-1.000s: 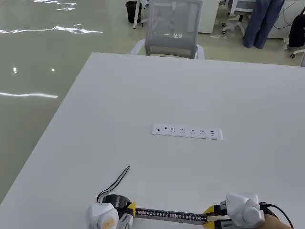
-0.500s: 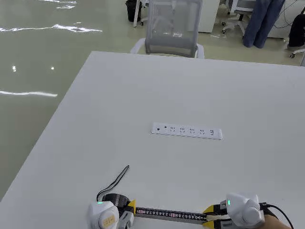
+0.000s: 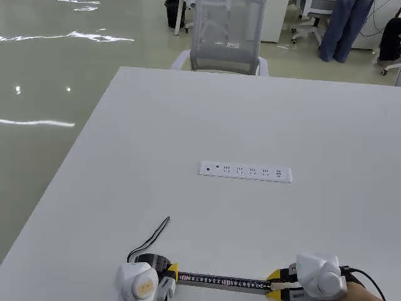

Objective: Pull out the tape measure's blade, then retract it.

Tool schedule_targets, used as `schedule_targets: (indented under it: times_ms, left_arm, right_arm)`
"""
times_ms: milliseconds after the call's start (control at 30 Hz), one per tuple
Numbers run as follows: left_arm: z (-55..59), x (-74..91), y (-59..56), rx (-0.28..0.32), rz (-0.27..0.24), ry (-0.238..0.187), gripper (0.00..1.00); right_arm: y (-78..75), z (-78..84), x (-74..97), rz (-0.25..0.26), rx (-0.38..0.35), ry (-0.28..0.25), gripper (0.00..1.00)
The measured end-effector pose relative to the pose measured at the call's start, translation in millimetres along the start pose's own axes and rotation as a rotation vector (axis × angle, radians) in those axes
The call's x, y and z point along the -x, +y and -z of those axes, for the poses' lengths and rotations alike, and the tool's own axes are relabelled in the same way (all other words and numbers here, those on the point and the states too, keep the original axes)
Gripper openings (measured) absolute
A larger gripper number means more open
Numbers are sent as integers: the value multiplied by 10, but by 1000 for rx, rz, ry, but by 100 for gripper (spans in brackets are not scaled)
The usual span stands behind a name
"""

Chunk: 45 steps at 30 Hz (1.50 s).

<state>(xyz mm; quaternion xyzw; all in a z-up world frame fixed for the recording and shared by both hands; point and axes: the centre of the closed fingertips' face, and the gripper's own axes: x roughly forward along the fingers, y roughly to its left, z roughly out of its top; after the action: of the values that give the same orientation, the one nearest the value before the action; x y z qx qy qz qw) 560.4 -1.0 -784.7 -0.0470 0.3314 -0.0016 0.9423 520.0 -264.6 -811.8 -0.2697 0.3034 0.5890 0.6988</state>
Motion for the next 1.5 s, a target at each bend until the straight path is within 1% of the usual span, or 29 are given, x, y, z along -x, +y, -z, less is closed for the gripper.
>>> schedule_targets:
  times_ms: [667, 967, 1100, 1333, 1500]
  left_arm:
    - [5, 2, -5, -10, 5, 0, 62]
    - [12, 1, -5, -16, 15, 0, 62]
    - [7, 5, -5, -15, 13, -1, 62]
    - [7, 8, -6, -16, 10, -3, 62]
    - [6, 10, -5, -19, 6, 2, 62]
  right_arm:
    - [1, -11, -13, 1, 24, 16, 14]
    - [-15, -44, -7, 3, 36, 18, 14]
    - [-19, -80, 7, 5, 42, 19, 14]
    - [-24, -94, 3, 5, 47, 20, 14]
    - [-23, -125, 5, 5, 50, 18, 14]
